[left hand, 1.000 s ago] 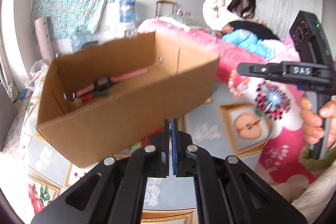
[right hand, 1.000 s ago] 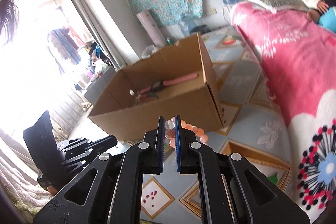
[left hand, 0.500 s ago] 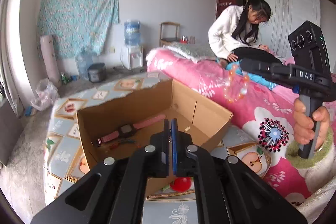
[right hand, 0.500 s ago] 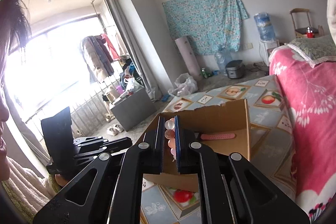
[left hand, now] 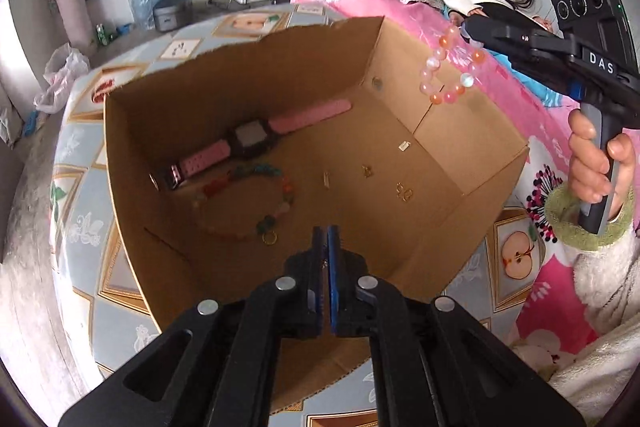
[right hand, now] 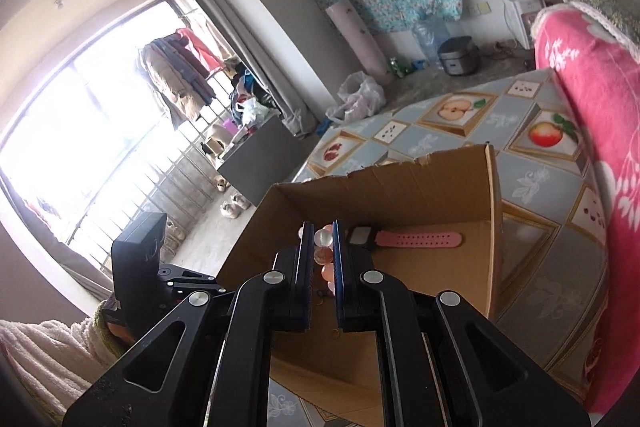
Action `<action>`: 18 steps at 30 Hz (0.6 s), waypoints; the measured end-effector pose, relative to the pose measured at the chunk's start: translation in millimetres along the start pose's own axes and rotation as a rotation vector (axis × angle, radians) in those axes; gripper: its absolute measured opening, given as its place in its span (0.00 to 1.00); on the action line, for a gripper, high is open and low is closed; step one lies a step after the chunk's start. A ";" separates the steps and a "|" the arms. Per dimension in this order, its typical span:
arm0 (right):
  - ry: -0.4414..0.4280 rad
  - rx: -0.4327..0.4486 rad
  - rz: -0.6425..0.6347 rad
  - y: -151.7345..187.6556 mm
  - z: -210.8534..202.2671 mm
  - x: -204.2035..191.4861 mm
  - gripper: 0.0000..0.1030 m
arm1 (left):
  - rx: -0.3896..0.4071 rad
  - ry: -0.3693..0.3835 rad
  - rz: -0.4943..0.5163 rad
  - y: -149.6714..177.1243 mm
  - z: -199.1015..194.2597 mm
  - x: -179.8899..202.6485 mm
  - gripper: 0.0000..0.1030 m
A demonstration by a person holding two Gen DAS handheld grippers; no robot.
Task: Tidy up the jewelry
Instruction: 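Lift the bead bracelet into the box and open the right gripper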
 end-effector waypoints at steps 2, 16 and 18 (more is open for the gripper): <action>0.017 -0.013 0.004 -2.0 1.9 2.6 0.07 | -0.018 0.004 -0.019 0.1 3.4 -4.1 0.03; 0.079 -0.066 0.012 -10.3 1.1 -2.7 0.07 | 0.052 -0.028 -0.009 -1.4 -8.3 -7.5 0.13; 0.098 -0.092 -0.001 -10.1 7.4 -4.4 0.07 | 0.097 -0.032 0.002 -2.1 -15.9 -5.1 0.14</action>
Point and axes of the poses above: each gripper's, at about its wrist camera, not at the fingertips, and z roughly the way its jaws point, x to its right, y to its underside, the point moved 1 cm from there along z, roughly the way its jaws point, and after that the axes turned 15 degrees about x, right-handed, at the moved point
